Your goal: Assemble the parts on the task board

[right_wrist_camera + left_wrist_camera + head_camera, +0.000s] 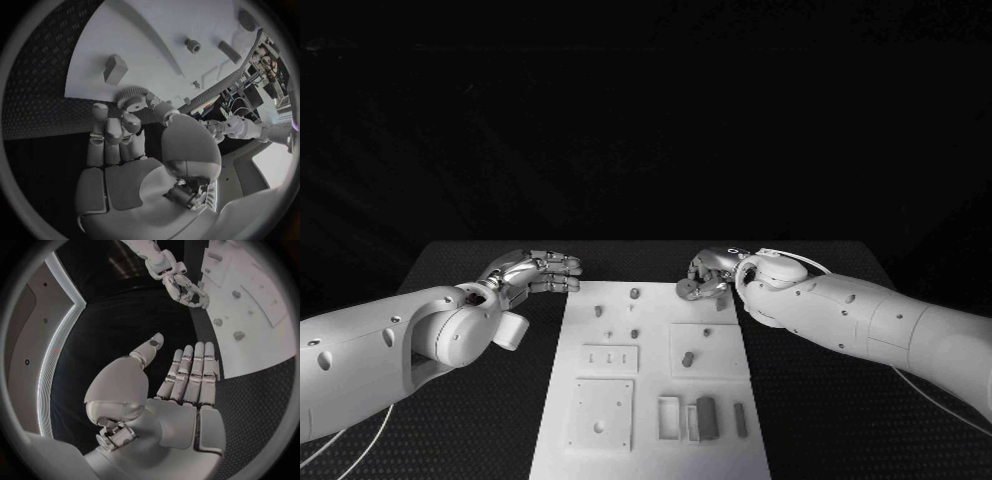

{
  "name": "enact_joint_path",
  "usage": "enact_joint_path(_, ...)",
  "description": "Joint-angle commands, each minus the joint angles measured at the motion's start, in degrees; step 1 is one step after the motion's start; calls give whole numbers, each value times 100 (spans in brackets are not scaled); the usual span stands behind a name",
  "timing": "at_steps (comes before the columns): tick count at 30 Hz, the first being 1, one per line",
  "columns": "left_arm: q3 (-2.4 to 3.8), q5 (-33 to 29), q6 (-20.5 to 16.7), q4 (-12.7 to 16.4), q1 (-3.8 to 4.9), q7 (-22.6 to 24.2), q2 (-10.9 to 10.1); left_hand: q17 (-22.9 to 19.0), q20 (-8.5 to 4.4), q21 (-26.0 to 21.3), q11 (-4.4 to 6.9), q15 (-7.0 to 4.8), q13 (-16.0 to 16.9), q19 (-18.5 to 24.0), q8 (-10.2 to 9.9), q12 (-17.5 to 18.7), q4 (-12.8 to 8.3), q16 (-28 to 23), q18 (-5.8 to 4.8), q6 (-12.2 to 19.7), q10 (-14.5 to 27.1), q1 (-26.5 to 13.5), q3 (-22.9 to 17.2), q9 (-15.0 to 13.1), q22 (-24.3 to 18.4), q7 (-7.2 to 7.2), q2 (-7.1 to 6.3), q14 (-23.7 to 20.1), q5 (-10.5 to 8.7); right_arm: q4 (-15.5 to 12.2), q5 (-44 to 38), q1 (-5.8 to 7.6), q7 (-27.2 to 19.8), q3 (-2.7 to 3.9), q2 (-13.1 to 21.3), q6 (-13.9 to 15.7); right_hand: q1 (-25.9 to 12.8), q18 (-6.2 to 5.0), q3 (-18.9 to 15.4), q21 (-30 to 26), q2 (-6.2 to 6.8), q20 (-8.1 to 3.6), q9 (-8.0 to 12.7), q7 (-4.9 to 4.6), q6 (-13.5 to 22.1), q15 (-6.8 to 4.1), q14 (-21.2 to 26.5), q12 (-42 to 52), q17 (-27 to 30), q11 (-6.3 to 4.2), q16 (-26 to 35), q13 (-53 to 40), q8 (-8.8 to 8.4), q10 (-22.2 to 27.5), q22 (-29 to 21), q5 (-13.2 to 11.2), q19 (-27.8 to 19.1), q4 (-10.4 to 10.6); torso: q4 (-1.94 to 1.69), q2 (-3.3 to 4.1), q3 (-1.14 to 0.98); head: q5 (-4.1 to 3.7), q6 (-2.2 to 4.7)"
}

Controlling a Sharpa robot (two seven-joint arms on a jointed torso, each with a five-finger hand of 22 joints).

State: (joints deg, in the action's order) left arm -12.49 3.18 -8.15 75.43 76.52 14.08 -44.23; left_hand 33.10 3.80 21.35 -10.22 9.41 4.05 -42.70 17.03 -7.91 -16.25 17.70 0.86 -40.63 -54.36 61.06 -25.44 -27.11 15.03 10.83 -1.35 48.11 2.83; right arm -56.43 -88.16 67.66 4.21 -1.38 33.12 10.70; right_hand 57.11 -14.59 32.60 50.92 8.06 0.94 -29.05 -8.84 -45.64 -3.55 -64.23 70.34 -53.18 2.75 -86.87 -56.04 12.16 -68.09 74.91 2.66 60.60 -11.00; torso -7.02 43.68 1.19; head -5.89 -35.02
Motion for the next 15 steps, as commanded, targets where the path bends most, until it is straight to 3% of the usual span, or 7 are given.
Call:
enact_joint_path(1,6,-16,90,7,3,68,10,6,12,-21,-22,35,-8,34,-20,30,2,-21,28,-7,-11,-63,20,9,7,83,17,-12,13,42,-131,-43,-19,-26,-24,-144,48,-41,-11,25,-68,-19,6,-13,-34,-7,22,38,12,-28,-32,8,14,1,95,16,-42,-85,2,1,-1,4,-9)
enact_joint_path(9,6,-16,89,17,3,66,2,7,12,-22,-23,35,-7,36,-21,33,-1,-22,28,-6,-12,-63,20,10,7,84,16,-12,13,70,-342,-94,-18,-64,-49,-159,206,-41,-13,28,-112,-12,2,-5,-91,-11,33,43,35,-34,-42,23,55,-4,91,16,-54,-358,-2,2,-1,4,-33)
enact_joint_path(15,6,-16,87,20,3,67,-4,8,12,-22,-22,35,-7,36,-22,34,-2,-24,29,-6,-13,-62,20,10,8,84,16,-12,13,86,-413,-131,12,-81,-76,-82,200,-41,-30,35,-124,-4,-8,-12,-157,-5,23,51,46,-28,-54,31,92,-24,88,15,-41,-415,-2,4,1,8,-47)
